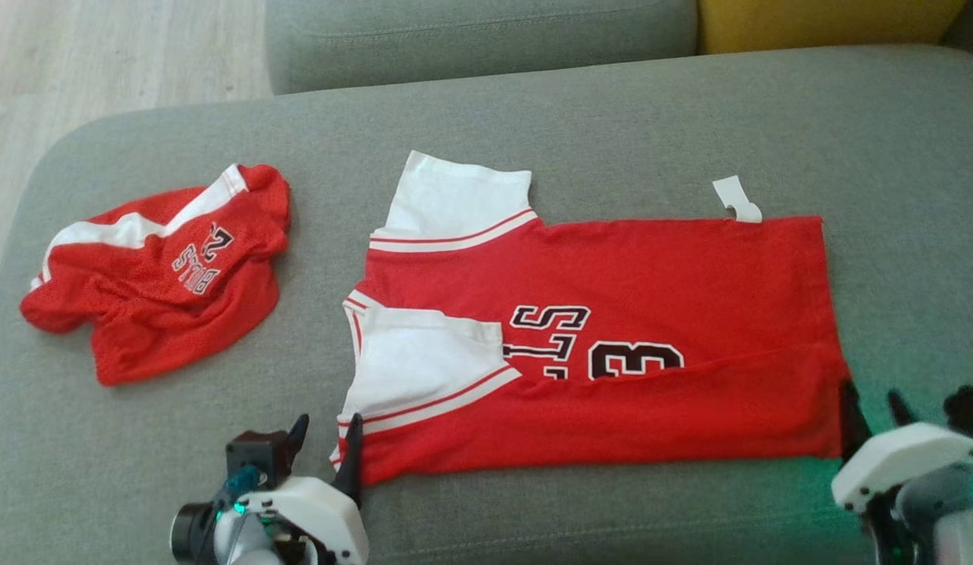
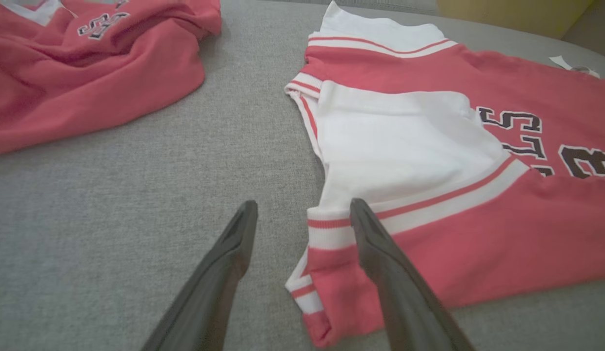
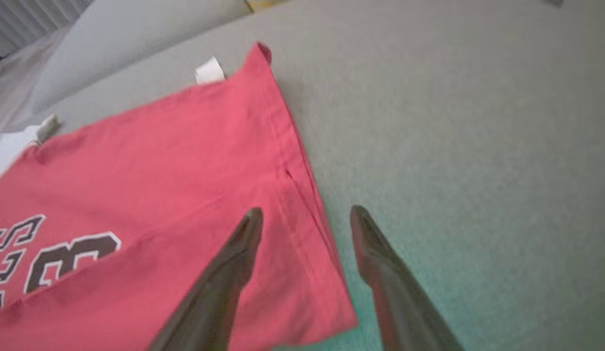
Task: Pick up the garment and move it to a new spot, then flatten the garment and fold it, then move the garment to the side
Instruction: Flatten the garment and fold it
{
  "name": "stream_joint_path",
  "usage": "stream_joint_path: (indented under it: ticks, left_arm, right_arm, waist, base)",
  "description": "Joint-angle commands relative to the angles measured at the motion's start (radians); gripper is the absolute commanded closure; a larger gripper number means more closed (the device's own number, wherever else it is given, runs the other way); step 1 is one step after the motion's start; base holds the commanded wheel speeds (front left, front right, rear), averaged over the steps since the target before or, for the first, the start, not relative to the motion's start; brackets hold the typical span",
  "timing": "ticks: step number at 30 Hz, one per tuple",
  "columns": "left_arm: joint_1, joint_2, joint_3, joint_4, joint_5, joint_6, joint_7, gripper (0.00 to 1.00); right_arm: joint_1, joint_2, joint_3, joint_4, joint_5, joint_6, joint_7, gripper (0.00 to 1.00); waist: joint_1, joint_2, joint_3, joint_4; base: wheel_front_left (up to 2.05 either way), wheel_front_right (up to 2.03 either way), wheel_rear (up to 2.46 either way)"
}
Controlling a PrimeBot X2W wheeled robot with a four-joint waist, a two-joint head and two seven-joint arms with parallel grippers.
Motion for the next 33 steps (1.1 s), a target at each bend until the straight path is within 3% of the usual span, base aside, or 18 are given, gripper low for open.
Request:
stream_joint_path:
  ticks: [1,7,13,18,19,23,33]
  left_arm:
    - [-0.043,0.011,0.030,-0.029,0.002,0.005,-0.011,0.00]
    - [-0.106,0.023,0.055,-0.071,-0.002,0.003,-0.053,0.00]
    - [-0.256,0.085,0.061,-0.117,0.007,-0.045,-0.006,0.00]
    - [-0.458,0.141,0.054,-0.109,0.002,-0.120,0.123,0.00]
    - [-0.548,0.166,0.044,-0.086,-0.001,-0.159,0.194,0.00]
    - [-0.733,0.217,-0.014,-0.002,0.023,-0.211,0.342,0.00]
    - [-1.035,0.331,-0.163,0.181,-0.037,-0.237,0.573,0.00]
  right_arm:
    - [-0.028,-0.012,0.030,-0.048,-0.011,0.003,-0.022,0.00]
    - [-0.062,-0.009,0.084,-0.129,-0.032,0.003,-0.122,0.00]
    - [-0.153,-0.019,0.127,-0.170,-0.057,0.003,-0.179,0.00]
    - [-0.242,-0.030,0.169,-0.190,-0.070,0.003,-0.188,0.00]
    - [-0.283,-0.035,0.179,-0.196,-0.073,0.003,-0.188,0.00]
    - [-0.361,-0.039,0.184,-0.206,-0.075,0.003,-0.192,0.00]
    - [-0.515,-0.025,0.248,-0.184,-0.078,0.003,-0.216,0.00]
  waist:
    - [0.0000,0.0000,0.003,-0.003]
    - [0.0000,0.0000,0.032,-0.030]
    - [0.0000,0.0000,0.101,-0.070]
    - [0.0000,0.0000,0.186,-0.110]
    - [0.0000,0.0000,0.227,-0.127]
    - [0.0000,0.0000,0.311,-0.154]
    - [0.0000,0.0000,0.449,-0.244]
  base:
    - [0.00,0.00,0.00]
    - [0.00,0.00,0.00]
    - [0.00,0.00,0.00]
    - [0.00,0.00,0.00]
    - [0.00,0.00,0.00]
    - [0.00,0.00,0.00]
    - [0.00,0.00,0.00]
